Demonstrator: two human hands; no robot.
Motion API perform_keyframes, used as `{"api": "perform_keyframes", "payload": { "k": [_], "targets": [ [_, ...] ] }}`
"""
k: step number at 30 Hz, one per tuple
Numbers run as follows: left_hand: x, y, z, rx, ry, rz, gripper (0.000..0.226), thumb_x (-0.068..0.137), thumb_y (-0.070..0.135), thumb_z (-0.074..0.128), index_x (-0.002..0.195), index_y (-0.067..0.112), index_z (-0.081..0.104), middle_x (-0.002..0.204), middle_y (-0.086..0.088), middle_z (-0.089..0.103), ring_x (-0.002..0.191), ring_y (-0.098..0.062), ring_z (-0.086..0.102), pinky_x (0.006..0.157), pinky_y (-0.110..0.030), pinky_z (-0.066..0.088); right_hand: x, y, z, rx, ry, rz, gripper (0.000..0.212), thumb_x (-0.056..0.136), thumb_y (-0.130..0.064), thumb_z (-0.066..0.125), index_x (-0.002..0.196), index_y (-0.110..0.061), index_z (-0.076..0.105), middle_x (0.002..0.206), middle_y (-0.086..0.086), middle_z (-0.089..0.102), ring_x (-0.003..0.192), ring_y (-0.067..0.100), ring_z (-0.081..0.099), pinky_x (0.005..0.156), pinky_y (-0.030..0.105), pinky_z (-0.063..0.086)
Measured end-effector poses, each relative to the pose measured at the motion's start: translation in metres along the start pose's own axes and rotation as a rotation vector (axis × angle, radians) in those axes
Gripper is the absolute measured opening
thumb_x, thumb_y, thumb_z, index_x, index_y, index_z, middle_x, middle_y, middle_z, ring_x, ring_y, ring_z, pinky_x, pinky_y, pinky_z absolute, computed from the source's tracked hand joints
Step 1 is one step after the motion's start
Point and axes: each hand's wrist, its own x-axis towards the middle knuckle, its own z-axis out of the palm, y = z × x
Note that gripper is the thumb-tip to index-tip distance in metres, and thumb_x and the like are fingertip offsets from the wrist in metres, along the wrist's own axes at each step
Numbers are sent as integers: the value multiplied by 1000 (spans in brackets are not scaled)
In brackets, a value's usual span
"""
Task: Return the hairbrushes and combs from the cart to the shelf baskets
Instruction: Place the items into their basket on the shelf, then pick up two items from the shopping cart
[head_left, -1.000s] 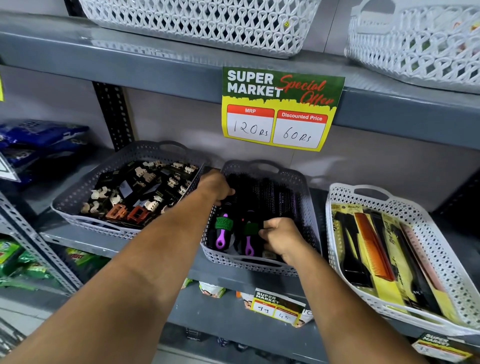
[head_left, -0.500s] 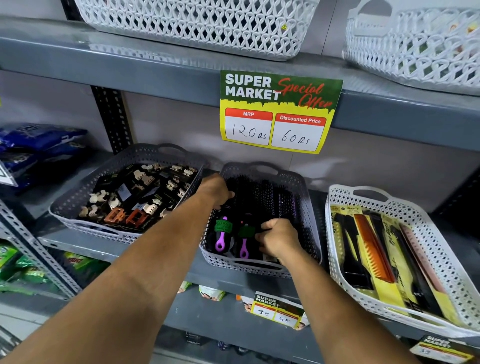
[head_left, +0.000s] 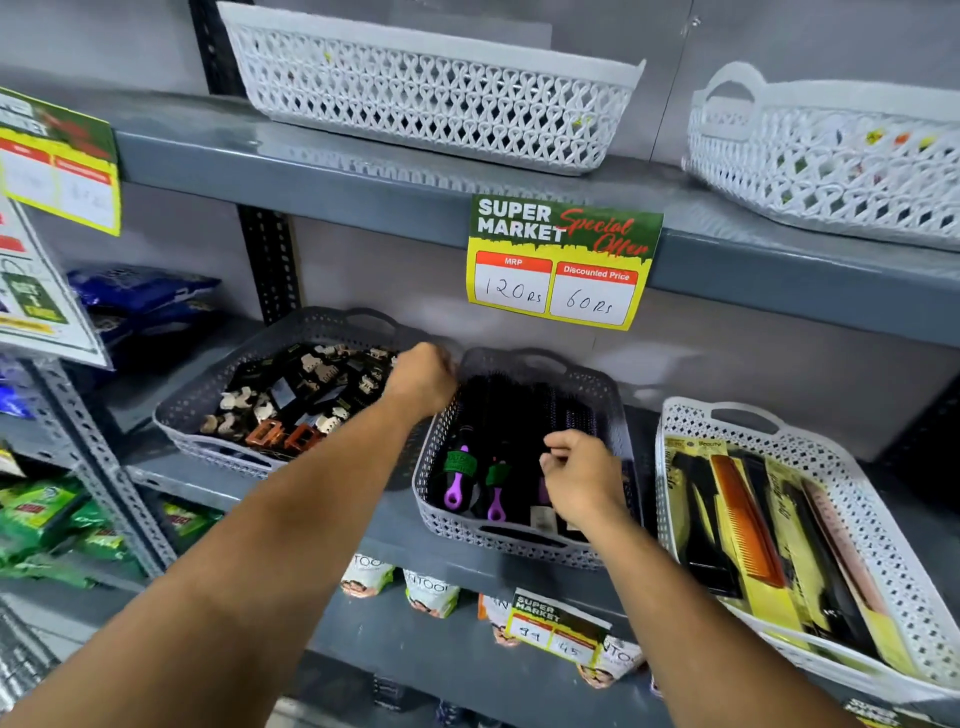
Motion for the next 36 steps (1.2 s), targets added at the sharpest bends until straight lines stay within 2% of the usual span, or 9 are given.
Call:
{"api": "perform_keyframes", "payload": {
  "k": [4, 9, 14, 19, 23, 25, 28, 33, 36],
  "targets": [
    [-31, -25, -36, 98, 171, 84, 28, 89, 21, 50, 108, 6, 64, 107, -26, 67, 101, -43, 63, 77, -42, 50, -12, -24, -3, -223, 72, -251, 36, 94, -20, 50, 129, -16, 57, 135, 5, 57, 120, 26, 56, 100, 34, 45],
    [-87, -76, -83, 233, 450, 177, 45, 87, 13, 41, 125, -2, 58, 123, -27, 61, 114, -43, 57, 95, -47, 49, -36, -75, 24, -399, 137, -625, 44, 91, -21, 52, 132, -7, 53, 144, 13, 50, 133, 33, 45, 107, 47, 41],
    [-153, -136, -134, 399, 586, 67, 45, 92, 15, 47, 130, -8, 53, 127, -30, 58, 111, -46, 57, 91, -50, 49, -81, -134, 64, -391, 36, -833, 51, 95, -24, 46, 143, -9, 38, 155, 9, 33, 144, 29, 28, 115, 49, 26],
    [-242, -195, -173, 501, 720, -104, 39, 87, 17, 47, 117, -6, 58, 108, -27, 63, 90, -43, 61, 71, -45, 50, -136, -172, 121, -353, -141, -951, 54, 98, -27, 39, 149, -13, 28, 161, 3, 20, 149, 21, 14, 119, 44, 14],
    [-307, -264, -183, 548, 699, -281, 43, 88, 18, 44, 124, -5, 53, 112, -26, 61, 96, -42, 59, 78, -47, 51, -183, -193, 174, -342, -281, -1042, 54, 99, -27, 39, 149, -13, 26, 161, 5, 20, 149, 23, 14, 120, 45, 15],
    [-333, -294, -181, 554, 679, -371, 48, 89, 20, 42, 131, -3, 49, 124, -27, 58, 109, -43, 56, 91, -48, 48, -202, -199, 198, -336, -333, -1075, 54, 99, -27, 37, 150, -13, 24, 161, 4, 18, 149, 23, 12, 120, 47, 14],
    [-367, -338, -174, 531, 615, -563, 54, 97, 25, 36, 146, 2, 32, 148, -24, 39, 135, -40, 38, 111, -48, 33, -231, -208, 239, -308, -413, -1101, 54, 99, -24, 38, 150, -14, 23, 161, 3, 18, 149, 22, 11, 121, 46, 10],
    [-406, -389, -153, 505, 509, -747, 57, 99, 34, 30, 150, 10, 21, 153, -20, 32, 139, -36, 31, 113, -48, 30, -263, -209, 306, -333, -551, -1132, 56, 96, -22, 44, 149, -14, 25, 161, 6, 20, 149, 25, 13, 120, 45, 9],
    [-419, -401, -139, 470, 476, -777, 58, 98, 36, 31, 150, 10, 23, 152, -18, 33, 138, -36, 34, 113, -46, 32, -273, -202, 338, -359, -608, -1141, 58, 94, -17, 47, 148, -13, 27, 159, 7, 24, 148, 26, 16, 121, 45, 13]
  ]
}}
